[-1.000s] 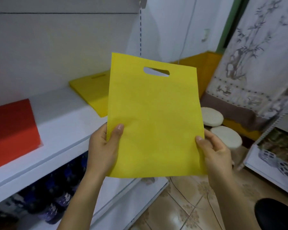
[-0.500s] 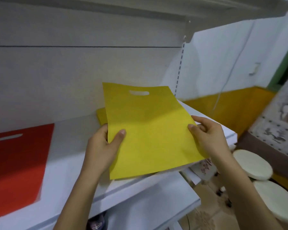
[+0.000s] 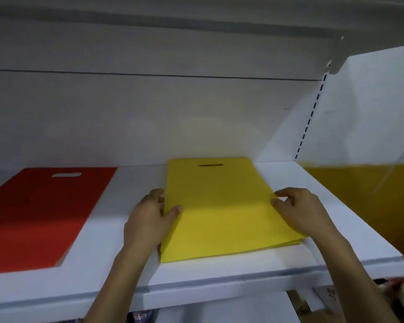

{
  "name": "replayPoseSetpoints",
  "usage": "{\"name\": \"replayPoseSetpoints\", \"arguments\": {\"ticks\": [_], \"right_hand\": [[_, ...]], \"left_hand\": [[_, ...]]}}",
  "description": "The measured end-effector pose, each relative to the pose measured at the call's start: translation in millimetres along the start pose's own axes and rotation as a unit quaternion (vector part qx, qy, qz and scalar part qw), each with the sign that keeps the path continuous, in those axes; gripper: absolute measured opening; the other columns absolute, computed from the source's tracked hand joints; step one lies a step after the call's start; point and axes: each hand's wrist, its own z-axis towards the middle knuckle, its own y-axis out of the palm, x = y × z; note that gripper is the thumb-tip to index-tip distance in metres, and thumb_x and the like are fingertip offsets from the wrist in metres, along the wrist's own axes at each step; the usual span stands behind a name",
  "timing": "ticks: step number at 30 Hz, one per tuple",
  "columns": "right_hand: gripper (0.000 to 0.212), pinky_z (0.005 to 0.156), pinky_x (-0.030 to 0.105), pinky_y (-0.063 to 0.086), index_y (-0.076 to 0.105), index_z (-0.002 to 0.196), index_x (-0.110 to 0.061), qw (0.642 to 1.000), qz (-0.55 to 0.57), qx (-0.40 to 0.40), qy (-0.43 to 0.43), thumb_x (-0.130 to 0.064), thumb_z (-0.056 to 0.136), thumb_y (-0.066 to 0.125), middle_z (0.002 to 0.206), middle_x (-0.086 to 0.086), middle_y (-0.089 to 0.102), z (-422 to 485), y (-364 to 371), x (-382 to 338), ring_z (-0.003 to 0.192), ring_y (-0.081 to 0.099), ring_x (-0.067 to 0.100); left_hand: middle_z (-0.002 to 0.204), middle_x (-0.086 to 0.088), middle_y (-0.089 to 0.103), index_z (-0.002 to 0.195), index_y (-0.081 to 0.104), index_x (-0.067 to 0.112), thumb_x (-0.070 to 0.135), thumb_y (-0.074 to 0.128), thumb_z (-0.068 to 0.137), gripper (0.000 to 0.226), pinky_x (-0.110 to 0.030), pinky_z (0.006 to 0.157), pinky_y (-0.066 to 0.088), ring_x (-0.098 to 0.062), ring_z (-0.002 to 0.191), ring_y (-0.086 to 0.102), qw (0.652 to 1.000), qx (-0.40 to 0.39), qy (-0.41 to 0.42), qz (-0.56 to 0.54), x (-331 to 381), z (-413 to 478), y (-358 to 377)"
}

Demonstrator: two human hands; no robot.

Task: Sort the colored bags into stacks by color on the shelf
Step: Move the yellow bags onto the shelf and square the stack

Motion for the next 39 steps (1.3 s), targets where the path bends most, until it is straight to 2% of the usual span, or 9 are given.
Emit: {"name": "replayPoseSetpoints", "arguments": {"ticks": [5,10,13,16,19,22,27,34,39], "right_hand": [[0.034,0.061,0.028,0.04,0.066,0.116,-0.02,0.999,-0.007,-0.041,0.001,-0.039,0.088,0.064,0.062,-0.01,0.052,2,3,11,0.07,0.055,0.013],[0.029,0.064,0.03,0.043,0.067,0.109,-0.022,1.0,0.027,0.002,0.0,-0.039,0.086,0.066,0.069,-0.007,0.059,1,12,17,0.075,0.059,0.014],[0.027,0.068,0.026,0.042,0.068,0.109,-0.019,0.99,0.123,0.06,-0.018,-0.034,0.086,0.067,0.087,-0.005,0.065,-6,14,21,0.084,0.061,0.015],[0.044,0.082,0.026,0.043,0.065,0.114,-0.027,0.982,0.184,0.021,-0.024,-0.051,0.076,0.059,0.107,-0.009,0.064,-8,13,21,0.101,0.058,0.011],[0.045,0.097,0.033,0.043,0.064,0.118,-0.032,0.99,0.123,-0.044,-0.049,-0.054,0.078,0.065,0.118,-0.011,0.062,-7,15,23,0.111,0.056,0.011],[0.034,0.096,0.028,0.039,0.065,0.117,-0.029,0.994,0.071,-0.045,-0.072,-0.041,0.086,0.067,0.123,-0.009,0.063,-6,16,22,0.115,0.056,0.014],[0.034,0.099,0.033,0.04,0.066,0.116,-0.03,0.994,0.054,-0.051,-0.079,-0.044,0.086,0.065,0.124,-0.009,0.063,-5,15,21,0.116,0.057,0.015],[0.056,0.098,0.046,0.041,0.065,0.115,-0.034,0.994,-0.009,-0.059,-0.093,-0.067,0.074,0.044,0.124,-0.006,0.062,-5,15,18,0.115,0.056,0.019],[0.059,0.099,0.045,0.04,0.064,0.117,-0.033,0.993,0.005,-0.074,-0.09,-0.066,0.073,0.042,0.124,-0.003,0.062,-6,14,20,0.115,0.055,0.021]], "left_hand": [[0.123,0.004,0.059,0.137,0.045,0.027,0.053,0.062,0.084,0.06,-0.035,0.08,0.051,-0.019,0.107,0.058,0.996,0.03,0.002,0.082,6,0,9],[0.115,0.009,0.065,0.126,0.053,0.03,0.05,0.06,0.087,0.044,-0.029,0.075,0.047,-0.015,0.1,0.061,0.997,0.07,-0.024,0.015,7,-2,9],[0.116,0.011,0.065,0.124,0.056,0.03,0.048,0.062,0.086,0.042,-0.029,0.079,0.047,-0.009,0.099,0.06,0.996,0.082,-0.018,-0.031,5,-7,10],[0.116,0.013,0.063,0.127,0.055,0.031,0.05,0.066,0.081,0.051,-0.025,0.073,0.042,-0.006,0.101,0.058,0.998,0.067,0.002,-0.014,5,-11,11],[0.118,0.01,0.063,0.13,0.054,0.032,0.053,0.068,0.079,0.056,-0.025,0.071,0.042,-0.009,0.106,0.057,0.998,0.06,0.007,0.028,5,-10,13],[0.117,0.009,0.064,0.127,0.055,0.033,0.053,0.068,0.079,0.054,-0.028,0.075,0.047,-0.011,0.107,0.058,0.997,0.065,0.004,0.03,2,-8,14],[0.116,0.008,0.065,0.125,0.058,0.03,0.051,0.07,0.078,0.052,-0.027,0.074,0.045,-0.012,0.107,0.059,0.998,0.063,0.002,0.028,3,-8,14],[0.112,0.007,0.067,0.118,0.063,0.025,0.059,0.067,0.066,0.062,-0.035,0.087,0.051,-0.012,0.104,0.061,0.998,0.057,-0.008,-0.01,4,-12,11],[0.115,0.0,0.066,0.12,0.063,0.017,0.042,0.071,0.082,0.046,-0.027,0.086,0.047,-0.015,0.107,0.06,0.999,0.051,-0.013,0.0,9,-14,11]]}}
